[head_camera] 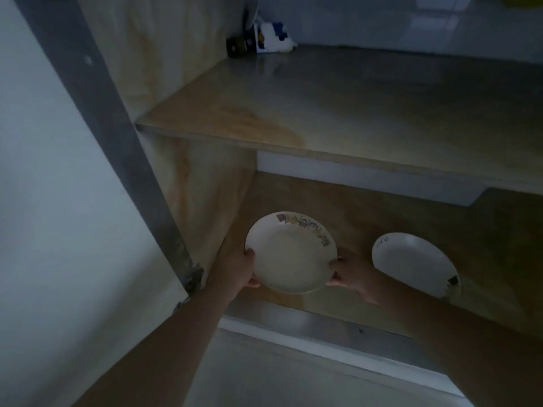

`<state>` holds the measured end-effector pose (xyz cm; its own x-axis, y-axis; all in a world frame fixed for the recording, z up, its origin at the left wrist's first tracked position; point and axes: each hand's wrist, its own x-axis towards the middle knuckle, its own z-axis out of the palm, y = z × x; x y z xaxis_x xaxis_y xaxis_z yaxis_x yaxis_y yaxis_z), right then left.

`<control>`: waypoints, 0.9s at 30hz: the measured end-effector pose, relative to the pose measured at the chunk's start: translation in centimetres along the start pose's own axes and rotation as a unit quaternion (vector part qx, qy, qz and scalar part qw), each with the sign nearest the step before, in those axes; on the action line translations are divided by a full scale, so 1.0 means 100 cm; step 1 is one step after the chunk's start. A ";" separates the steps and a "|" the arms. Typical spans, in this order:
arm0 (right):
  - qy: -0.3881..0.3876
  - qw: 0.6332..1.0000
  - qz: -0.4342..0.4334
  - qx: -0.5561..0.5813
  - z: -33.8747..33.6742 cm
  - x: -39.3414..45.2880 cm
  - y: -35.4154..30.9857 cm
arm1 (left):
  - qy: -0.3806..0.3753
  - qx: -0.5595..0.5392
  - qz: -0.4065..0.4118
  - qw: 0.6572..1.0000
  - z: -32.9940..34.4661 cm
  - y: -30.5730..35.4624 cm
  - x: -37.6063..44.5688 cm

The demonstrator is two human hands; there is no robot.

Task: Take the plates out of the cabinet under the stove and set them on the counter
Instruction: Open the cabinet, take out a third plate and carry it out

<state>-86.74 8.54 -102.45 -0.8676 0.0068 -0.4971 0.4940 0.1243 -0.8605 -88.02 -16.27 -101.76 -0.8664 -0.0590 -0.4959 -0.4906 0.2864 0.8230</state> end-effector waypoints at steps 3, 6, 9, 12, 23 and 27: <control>0.004 1.000 0.010 -0.024 0.004 -0.022 -0.010 | 0.026 0.047 0.018 0.998 -0.002 0.002 -0.020; 0.013 0.998 0.048 -0.048 -0.003 -0.053 -0.024 | 0.005 0.048 0.012 0.999 -0.003 0.013 -0.055; 0.011 0.993 0.091 -0.071 -0.007 -0.096 -0.044 | -0.013 0.053 -0.022 0.998 -0.009 0.030 -0.094; 0.013 0.990 0.129 -0.055 -0.006 -0.147 -0.065 | -0.020 0.036 -0.058 0.997 -0.017 0.046 -0.140; 0.025 0.977 0.206 -0.050 0.020 -0.378 -0.193 | -0.043 0.063 -0.097 0.992 -0.094 0.120 -0.362; 0.049 0.970 0.225 -0.080 0.045 -0.461 -0.237 | -0.032 0.078 -0.126 0.988 -0.135 0.156 -0.448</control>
<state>-58.15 0.78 -59.68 -0.5705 0.1903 -0.7989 0.8162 0.2395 -0.5258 -58.11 -22.05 -62.97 -0.7087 -0.0888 -0.6999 -0.6650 0.4153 0.6207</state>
